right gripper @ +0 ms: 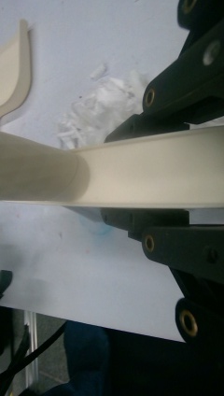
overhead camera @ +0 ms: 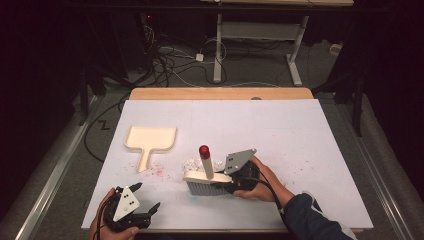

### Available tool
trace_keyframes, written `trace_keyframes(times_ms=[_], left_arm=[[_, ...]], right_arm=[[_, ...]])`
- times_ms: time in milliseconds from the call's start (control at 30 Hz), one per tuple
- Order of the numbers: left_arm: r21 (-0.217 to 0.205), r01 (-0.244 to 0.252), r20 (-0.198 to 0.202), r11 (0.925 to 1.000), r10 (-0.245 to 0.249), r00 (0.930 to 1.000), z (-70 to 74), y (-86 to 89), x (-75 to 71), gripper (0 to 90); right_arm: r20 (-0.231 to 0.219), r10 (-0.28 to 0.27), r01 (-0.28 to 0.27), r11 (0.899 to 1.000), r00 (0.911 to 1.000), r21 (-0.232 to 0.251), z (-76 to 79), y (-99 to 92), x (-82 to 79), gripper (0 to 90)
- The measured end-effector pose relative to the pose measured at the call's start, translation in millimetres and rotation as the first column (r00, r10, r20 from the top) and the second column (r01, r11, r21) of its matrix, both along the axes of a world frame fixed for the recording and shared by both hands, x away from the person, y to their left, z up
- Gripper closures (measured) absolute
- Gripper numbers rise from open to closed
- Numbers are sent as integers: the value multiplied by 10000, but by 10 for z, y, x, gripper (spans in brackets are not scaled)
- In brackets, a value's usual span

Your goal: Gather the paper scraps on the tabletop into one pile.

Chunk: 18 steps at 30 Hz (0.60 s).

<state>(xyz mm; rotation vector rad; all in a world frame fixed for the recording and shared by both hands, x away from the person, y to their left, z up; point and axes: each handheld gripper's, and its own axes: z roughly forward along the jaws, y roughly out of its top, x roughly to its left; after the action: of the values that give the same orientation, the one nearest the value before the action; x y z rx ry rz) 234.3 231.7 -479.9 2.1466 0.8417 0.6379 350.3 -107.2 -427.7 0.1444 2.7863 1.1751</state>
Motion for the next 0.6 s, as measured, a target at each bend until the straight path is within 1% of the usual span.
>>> trace_keyframes(times_ms=[67,133,167,233,267,300,333,433,500,533,567,600], left_arm=[[-37,2,-10,10000,-2,10000,-4,1,0,169],[-106,-24,-19,9999,23,10000,-10,-2,-4,169],[-106,-29,-30,9999,29,10000,-12,-1,-5,170],[-124,-54,-24,9999,53,10000,-12,-1,-12,169],[-127,-53,-42,9999,53,10000,-13,1,-14,169],[-97,-41,-55,9999,40,10000,-13,0,-16,169],[-62,-36,-61,10000,36,10000,-14,-2,-19,169],[13,1,-84,10000,-1,10000,-13,-13,-29,169],[32,13,-81,10000,-13,10000,-11,-17,-36,169],[23,3,-77,10000,-3,10000,-11,-17,-39,169],[19,0,-84,10000,0,10000,-12,-17,-39,169],[33,-6,-96,10000,7,10000,-11,-17,-37,169]], right_arm=[[90,-63,62,10000,9999,29,1,38,33,678],[68,-24,23,9999,10000,135,11,49,56,678],[77,-82,80,9997,9999,209,20,48,57,679],[236,-190,183,9994,9995,288,50,31,36,679],[216,-208,199,9989,9996,418,67,14,30,679],[80,-204,200,9983,9998,543,83,-8,22,678],[82,-257,251,9974,9996,673,101,-33,9,678],[196,-668,645,9927,9976,1016,180,-135,-56,678],[419,-1223,1163,9855,9916,1239,259,-224,-116,678],[411,-1389,1317,9808,9895,1437,302,-278,-142,678],[398,-1639,1550,9732,9857,1697,342,-331,-168,678],[433,-1976,1864,9645,9793,1873,383,-381,-195,678]])
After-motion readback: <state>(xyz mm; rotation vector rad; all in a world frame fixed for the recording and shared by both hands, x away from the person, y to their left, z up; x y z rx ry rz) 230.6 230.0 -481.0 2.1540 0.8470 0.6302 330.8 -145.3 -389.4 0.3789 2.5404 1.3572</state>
